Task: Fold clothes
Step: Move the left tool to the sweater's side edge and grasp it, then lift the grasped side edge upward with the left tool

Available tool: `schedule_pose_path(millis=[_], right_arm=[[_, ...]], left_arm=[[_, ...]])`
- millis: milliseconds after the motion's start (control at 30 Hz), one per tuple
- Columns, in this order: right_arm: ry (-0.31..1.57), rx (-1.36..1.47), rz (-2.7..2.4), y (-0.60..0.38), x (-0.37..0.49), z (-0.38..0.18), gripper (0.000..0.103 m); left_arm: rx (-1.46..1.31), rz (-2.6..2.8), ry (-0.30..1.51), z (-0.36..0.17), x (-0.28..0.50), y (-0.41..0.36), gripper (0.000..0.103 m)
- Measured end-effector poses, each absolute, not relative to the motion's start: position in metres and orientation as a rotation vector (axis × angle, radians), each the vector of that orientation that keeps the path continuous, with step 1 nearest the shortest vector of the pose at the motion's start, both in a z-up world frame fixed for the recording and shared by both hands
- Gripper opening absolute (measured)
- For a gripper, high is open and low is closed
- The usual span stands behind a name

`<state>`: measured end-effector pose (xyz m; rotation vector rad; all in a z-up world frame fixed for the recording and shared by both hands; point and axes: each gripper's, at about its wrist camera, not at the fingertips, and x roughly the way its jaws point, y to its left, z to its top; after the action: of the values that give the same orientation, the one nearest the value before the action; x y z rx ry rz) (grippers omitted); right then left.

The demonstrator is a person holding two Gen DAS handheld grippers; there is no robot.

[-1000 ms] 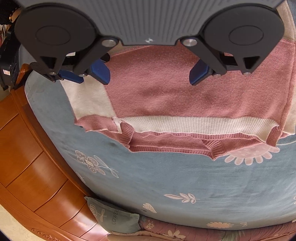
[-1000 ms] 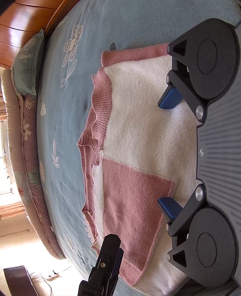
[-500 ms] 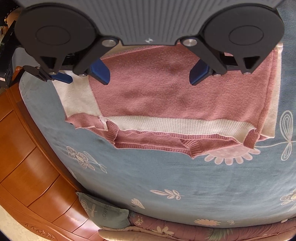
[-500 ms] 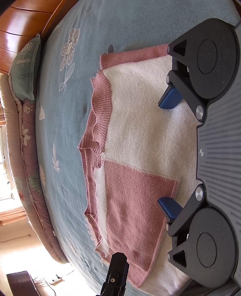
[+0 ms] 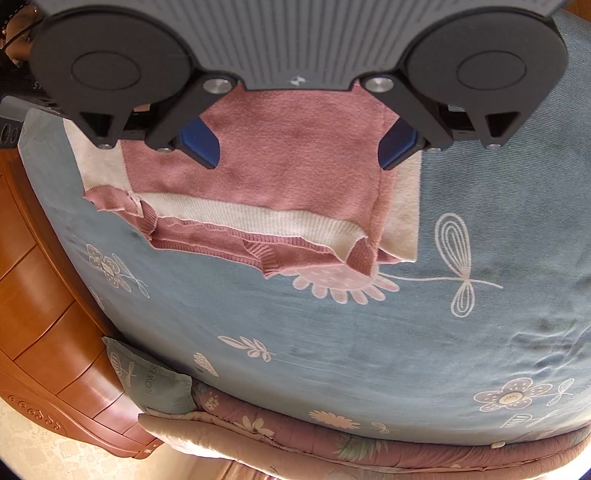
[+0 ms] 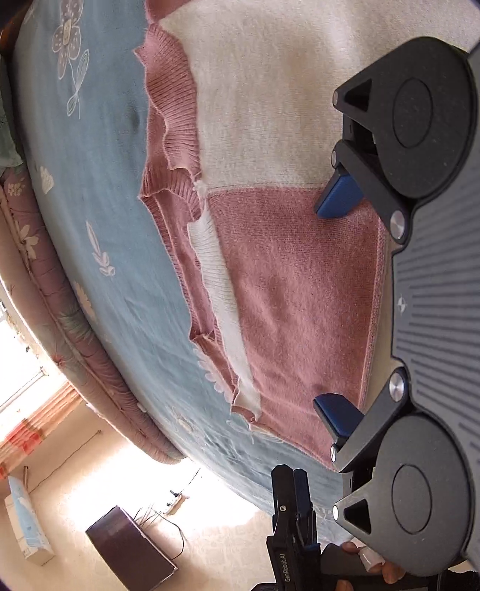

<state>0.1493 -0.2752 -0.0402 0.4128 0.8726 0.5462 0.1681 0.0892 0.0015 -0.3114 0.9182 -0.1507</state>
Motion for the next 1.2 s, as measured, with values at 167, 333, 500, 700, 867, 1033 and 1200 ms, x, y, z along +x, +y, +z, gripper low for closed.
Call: schedule_pose_path(millis=[167,333,500,700,867,1033,1200], right_arm=[[0.867,0.446,0.559,-0.279,0.149,-0.044,0.103],[0.871,0.359,0.557,-0.271,0.147,-0.04,0.103],[0.856,0.27,0.55,-0.261,0.142,-0.04,0.103],[0.852,0.288,0.556,-0.264,0.144,-0.041,0.103],[0.848,0.331,0.547,-0.267,0.146,-0.042,0.103],[0.844,0.275,0.554,-0.261,0.144,-0.041,0.103],[0.839,0.244,0.564,-0.26,0.143,-0.041,0.103]], left_arm=[[-0.448,-0.127,0.936,-0.021,0.177,0.132,0.092],[-0.641,-0.195,0.995,-0.052,0.187,0.161,0.092],[-0.726,-0.308,1.005,-0.066,0.199,0.173,0.098],[-0.781,-0.457,1.044,-0.076,0.236,0.174,0.101],[-0.854,-0.542,1.061,-0.086,0.26,0.172,0.101],[-0.869,-0.642,1.141,-0.091,0.237,0.171,0.102],[-0.884,-0.665,1.159,-0.094,0.24,0.167,0.102]])
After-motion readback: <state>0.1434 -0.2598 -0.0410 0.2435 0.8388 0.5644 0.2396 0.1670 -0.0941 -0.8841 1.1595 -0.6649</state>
